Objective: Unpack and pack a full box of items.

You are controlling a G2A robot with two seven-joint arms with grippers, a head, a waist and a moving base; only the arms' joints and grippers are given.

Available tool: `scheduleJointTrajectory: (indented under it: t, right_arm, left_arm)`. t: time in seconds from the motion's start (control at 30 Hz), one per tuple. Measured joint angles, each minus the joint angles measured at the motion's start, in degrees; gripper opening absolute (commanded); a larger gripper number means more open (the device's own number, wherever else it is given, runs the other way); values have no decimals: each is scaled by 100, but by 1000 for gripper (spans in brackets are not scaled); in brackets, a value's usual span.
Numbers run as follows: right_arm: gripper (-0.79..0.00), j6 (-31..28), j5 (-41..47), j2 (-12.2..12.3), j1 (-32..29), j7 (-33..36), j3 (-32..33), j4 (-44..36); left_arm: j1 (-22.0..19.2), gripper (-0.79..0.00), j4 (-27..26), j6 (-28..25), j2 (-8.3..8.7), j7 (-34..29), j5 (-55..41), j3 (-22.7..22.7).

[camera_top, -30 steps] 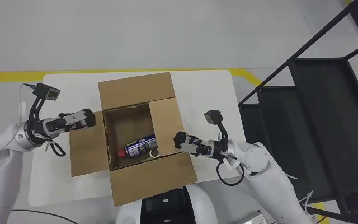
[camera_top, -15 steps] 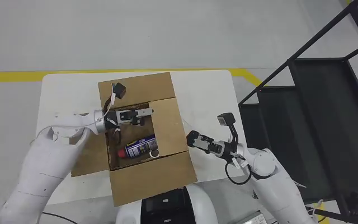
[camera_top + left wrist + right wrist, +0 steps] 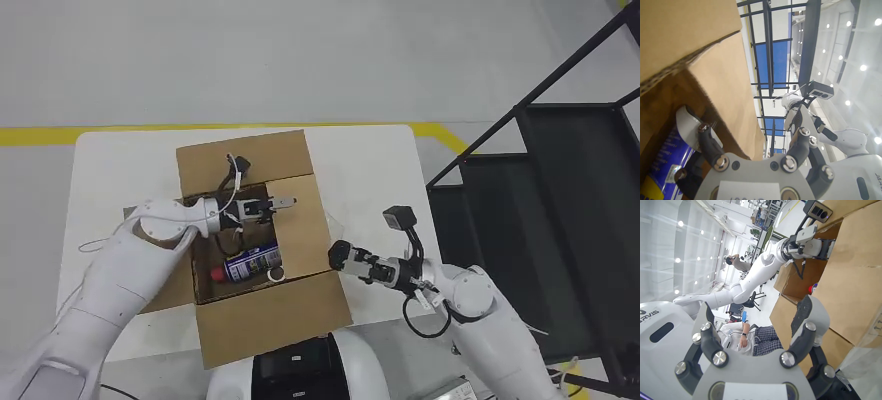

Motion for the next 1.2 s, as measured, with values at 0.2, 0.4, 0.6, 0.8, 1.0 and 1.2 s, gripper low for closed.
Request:
scheduleJointTrajectory:
  t: [0.2, 0.4, 0.6, 0.8, 1.0, 1.2]
  right_arm:
    - [0, -94, 170, 45, -108, 320, -21, -261]
    - [0, -185, 461, 116, -294, 708, 140, -465]
    - [0, -186, 564, 188, -467, 1109, 250, -512]
    - [0, -152, 451, 210, -440, 964, 242, -293]
    - [0, -175, 113, 207, -370, 241, 391, 34]
    - [0, -110, 34, 218, -326, -114, 489, 487]
  left_arm:
    - [-62, 0, -243, -309, -76, -154, -633, -145]
    - [-77, 0, -502, -238, -233, -185, -1063, 32]
    - [-315, 0, -352, -271, -523, -195, -1451, 435]
    - [-613, 0, 116, -192, -858, -513, -1811, 879]
    - [-789, 0, 678, -470, -1020, -601, -1951, 850]
    - [-703, 0, 714, -661, -801, -921, -1795, 231]
